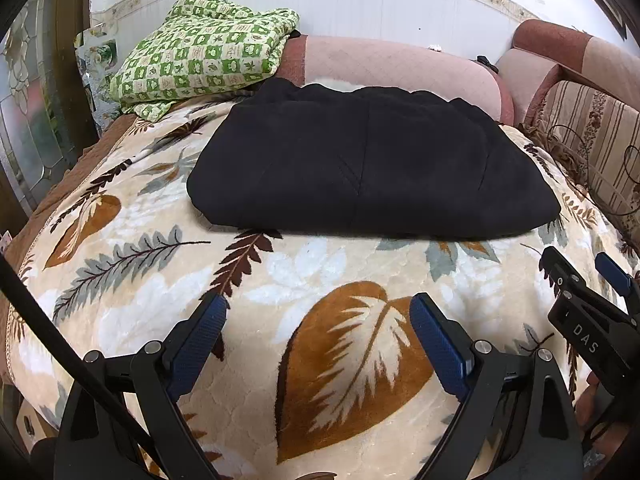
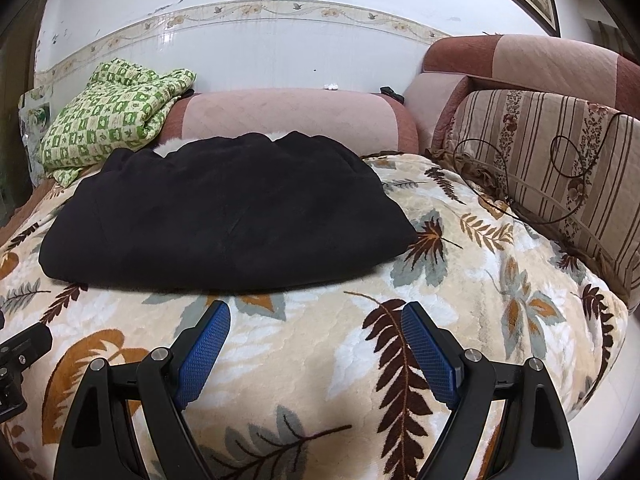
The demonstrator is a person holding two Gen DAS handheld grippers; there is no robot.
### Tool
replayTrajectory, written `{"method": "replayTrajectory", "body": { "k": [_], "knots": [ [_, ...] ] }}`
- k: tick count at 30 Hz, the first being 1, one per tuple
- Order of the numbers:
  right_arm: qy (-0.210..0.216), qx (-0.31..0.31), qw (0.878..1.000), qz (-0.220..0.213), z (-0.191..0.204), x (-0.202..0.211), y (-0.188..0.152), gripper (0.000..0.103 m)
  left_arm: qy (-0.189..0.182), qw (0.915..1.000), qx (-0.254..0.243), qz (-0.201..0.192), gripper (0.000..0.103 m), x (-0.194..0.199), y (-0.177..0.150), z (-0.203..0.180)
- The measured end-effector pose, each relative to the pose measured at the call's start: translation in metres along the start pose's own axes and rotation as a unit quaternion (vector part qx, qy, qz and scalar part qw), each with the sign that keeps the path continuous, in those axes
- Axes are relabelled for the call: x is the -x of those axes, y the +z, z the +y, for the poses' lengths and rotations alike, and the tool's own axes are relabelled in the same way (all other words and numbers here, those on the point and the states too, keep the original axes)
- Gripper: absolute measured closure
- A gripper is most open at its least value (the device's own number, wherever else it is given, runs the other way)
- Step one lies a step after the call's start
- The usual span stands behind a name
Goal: Fold large clothes
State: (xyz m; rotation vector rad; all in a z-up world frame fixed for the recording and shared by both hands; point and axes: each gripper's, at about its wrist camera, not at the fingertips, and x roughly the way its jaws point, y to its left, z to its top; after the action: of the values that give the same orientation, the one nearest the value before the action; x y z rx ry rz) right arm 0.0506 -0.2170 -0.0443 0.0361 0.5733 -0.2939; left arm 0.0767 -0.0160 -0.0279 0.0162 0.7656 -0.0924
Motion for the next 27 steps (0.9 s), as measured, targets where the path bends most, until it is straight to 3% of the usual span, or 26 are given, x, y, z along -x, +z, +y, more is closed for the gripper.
{"method": "replayTrajectory", "body": {
  "k": [27],
  "knots": [
    [0.002,0.005,1.000,0.009,0.0035,-0.0032,-0.0017,0.013,0.001,1.0000,0.003,0.004,0.011,-0.0028,-0.0016,0.0009]
  ]
}}
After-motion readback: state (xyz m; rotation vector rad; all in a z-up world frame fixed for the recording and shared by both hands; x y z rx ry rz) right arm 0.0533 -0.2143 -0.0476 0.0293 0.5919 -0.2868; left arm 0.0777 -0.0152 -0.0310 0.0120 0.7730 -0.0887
